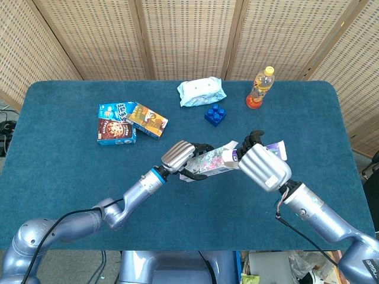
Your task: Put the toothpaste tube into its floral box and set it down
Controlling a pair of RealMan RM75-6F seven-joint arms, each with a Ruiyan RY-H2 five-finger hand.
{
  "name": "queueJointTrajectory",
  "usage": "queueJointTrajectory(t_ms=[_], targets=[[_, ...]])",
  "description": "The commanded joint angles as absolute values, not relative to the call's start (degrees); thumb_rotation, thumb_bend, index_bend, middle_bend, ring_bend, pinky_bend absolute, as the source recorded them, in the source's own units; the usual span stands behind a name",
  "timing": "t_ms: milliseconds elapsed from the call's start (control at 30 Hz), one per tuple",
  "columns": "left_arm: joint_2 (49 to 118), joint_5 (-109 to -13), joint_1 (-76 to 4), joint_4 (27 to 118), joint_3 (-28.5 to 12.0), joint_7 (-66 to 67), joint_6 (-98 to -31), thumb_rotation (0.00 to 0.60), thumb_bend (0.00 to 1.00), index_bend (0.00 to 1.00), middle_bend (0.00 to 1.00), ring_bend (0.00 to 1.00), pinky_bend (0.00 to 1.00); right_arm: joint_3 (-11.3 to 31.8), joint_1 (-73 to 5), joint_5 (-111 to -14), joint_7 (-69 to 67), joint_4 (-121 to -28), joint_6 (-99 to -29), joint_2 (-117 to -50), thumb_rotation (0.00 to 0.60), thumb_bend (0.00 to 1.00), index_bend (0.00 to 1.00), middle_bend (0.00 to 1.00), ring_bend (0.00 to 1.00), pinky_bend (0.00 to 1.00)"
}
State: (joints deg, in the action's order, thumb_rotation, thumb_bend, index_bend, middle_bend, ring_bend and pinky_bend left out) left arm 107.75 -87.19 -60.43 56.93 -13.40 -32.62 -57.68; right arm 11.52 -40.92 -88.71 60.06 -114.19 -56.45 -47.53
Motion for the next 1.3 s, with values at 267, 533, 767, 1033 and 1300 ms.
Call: queueJointTrajectory(t_ms=[267,533,767,1033,1300], targets=[[108.13,-86.58,-61.4,55.98,-13.01,-31.86,-56.58,0.6,0.23,0.57,0.54,0.51,0.56,10.73,-41.49,-92.71,64.18,-114.17,-55.52,-47.47,0.6,0.6,0.6,0.61,0.47,0.43],[107.74,-86.16,-61.63,56.34,-13.0,-31.16,-56.53,0.6,0.22,0.57,0.54,0.51,0.56,10.53,-41.89,-94.52,66.4,-113.63,-54.24,-46.75,0.6,0.6,0.6,0.58,0.47,0.43],[107.95,-85.97,-62.4,57.18,-13.18,-30.45,-56.19,0.6,0.22,0.57,0.54,0.51,0.56,10.89,-42.03,-97.35,68.83,-112.94,-54.64,-47.19,0.6,0.52,0.37,0.34,0.35,0.31],[108.54,-85.44,-62.92,56.96,-14.3,-30.93,-57.29,0.6,0.22,0.57,0.54,0.51,0.56,13.34,-39.62,-94.64,74.19,-114.67,-59.67,-48.09,0.6,0.01,0.0,0.0,0.0,0.0],[108.97,-85.33,-62.58,56.11,-14.17,-32.22,-58.26,0.6,0.22,0.57,0.54,0.51,0.56,15.07,-37.18,-96.21,70.27,-112.8,-66.62,-47.68,0.6,0.0,0.0,0.0,0.0,0.0]])
